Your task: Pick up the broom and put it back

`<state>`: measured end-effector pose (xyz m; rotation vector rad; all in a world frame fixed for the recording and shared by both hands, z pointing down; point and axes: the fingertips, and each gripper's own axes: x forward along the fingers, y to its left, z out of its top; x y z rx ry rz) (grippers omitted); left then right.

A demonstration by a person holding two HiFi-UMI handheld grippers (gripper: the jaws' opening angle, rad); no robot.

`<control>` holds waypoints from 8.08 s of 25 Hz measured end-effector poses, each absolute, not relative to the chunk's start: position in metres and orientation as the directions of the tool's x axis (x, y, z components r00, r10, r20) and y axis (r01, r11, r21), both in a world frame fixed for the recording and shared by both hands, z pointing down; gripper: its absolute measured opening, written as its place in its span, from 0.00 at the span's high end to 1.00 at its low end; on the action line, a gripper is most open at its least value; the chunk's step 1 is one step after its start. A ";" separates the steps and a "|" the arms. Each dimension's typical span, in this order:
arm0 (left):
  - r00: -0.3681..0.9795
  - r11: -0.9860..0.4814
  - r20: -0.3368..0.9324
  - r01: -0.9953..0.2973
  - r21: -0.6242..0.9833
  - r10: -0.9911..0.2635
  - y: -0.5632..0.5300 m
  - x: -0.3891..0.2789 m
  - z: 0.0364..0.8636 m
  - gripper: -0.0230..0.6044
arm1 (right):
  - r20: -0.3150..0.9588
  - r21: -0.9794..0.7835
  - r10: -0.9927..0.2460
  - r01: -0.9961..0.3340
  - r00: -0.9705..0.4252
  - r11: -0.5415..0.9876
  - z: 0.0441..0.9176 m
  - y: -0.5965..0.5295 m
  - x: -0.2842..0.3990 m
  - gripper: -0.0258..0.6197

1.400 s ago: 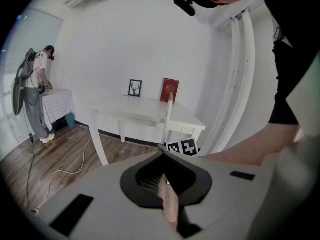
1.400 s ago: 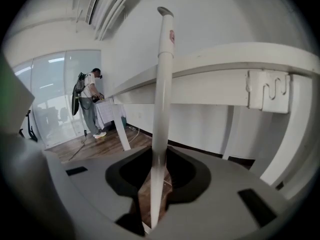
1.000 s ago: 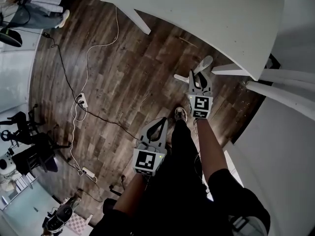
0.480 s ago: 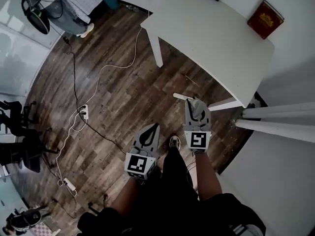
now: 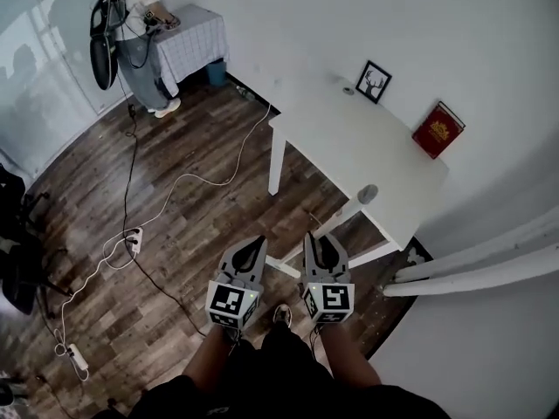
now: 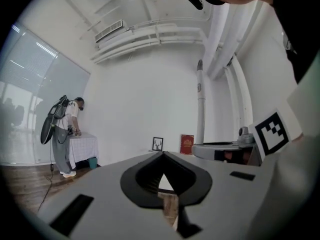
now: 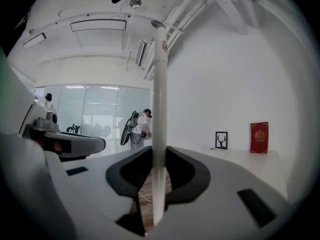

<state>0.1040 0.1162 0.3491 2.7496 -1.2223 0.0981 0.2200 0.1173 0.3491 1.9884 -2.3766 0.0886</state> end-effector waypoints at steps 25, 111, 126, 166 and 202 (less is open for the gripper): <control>0.556 -0.552 0.100 -0.831 0.073 -0.825 0.125 0.043 0.333 0.97 | 0.033 0.026 -0.922 -0.922 -0.386 0.386 0.343 0.132 0.115 0.81; 0.757 -0.828 0.562 -0.519 0.210 -0.333 -0.258 -0.008 0.623 0.96 | 0.350 -0.246 -0.929 -0.969 -0.119 0.032 0.741 -0.264 0.089 0.81; 0.775 -0.868 0.572 -0.453 0.205 -0.269 -0.298 0.050 0.677 0.96 | 0.321 -0.241 -0.947 -0.967 -0.001 -0.081 0.782 -0.328 0.163 0.81; 0.892 -0.900 0.424 -0.305 0.310 -0.156 -0.337 -0.061 0.550 0.96 | 0.305 -0.135 -0.846 -0.859 0.438 -0.493 0.594 -0.297 0.051 0.93; 0.989 -0.984 0.139 0.014 0.178 0.040 -0.120 -0.099 0.369 0.96 | 0.056 0.048 -0.829 -0.831 0.556 -0.554 0.348 -0.070 -0.076 0.93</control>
